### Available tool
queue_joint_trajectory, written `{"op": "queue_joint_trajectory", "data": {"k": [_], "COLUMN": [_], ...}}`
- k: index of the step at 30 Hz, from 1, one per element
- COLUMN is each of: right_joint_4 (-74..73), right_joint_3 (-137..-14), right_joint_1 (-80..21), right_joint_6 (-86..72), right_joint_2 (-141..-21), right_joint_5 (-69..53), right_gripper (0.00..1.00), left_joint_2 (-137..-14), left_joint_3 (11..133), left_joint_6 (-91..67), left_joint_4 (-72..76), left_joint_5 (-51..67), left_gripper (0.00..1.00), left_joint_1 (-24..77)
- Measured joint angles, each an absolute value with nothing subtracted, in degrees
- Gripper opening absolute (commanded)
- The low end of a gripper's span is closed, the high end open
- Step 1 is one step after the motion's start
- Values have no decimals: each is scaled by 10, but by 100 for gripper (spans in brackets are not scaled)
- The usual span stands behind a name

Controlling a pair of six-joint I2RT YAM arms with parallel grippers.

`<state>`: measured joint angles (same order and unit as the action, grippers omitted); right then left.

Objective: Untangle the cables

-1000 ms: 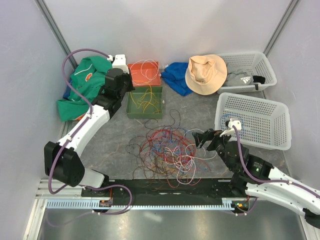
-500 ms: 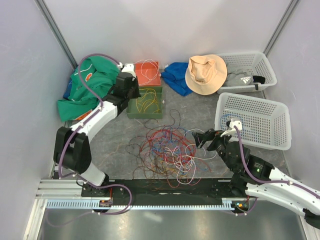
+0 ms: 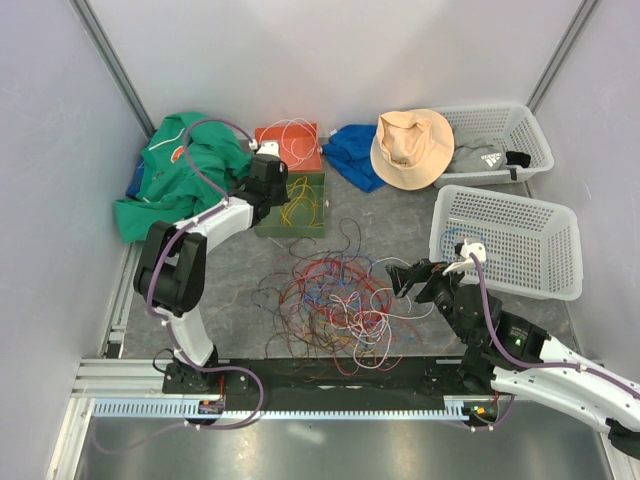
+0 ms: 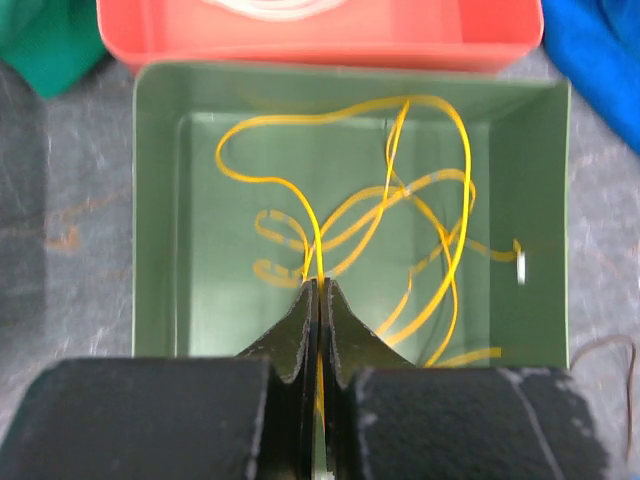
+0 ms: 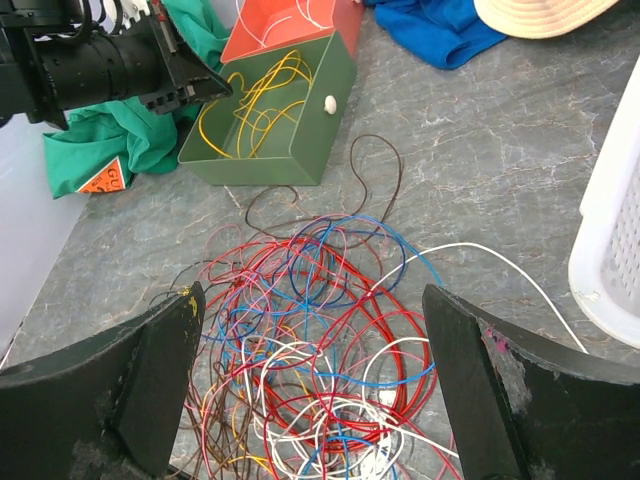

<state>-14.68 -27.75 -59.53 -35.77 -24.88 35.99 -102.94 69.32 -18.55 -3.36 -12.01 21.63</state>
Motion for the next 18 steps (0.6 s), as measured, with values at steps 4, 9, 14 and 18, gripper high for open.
{"op": "queue_joint_trajectory", "data": {"k": [4,9,14,18], "right_joint_4": [-151,-154,-153,-153], "right_joint_3": [-277,-277,-276,-276], "right_joint_1": [-595,-595,-595,-595], "right_joint_6": [-357,-353,-352,-352], "right_joint_2": [-242,-242,-249,-257], "right_joint_5": [365,374,375,374], "right_gripper": [98,98,98,98], "left_joint_2": [-1051,-1056,-1039,-1000], "left_joint_3": [710,719,719,726], "left_joint_6": [-175,-164,-149,-149], "left_joint_4": [3,23,16,-7], "left_joint_5": [-141,-171,-191,-192], "left_gripper": [2,55,100,100], "left_joint_1": [216,216,216,216]}}
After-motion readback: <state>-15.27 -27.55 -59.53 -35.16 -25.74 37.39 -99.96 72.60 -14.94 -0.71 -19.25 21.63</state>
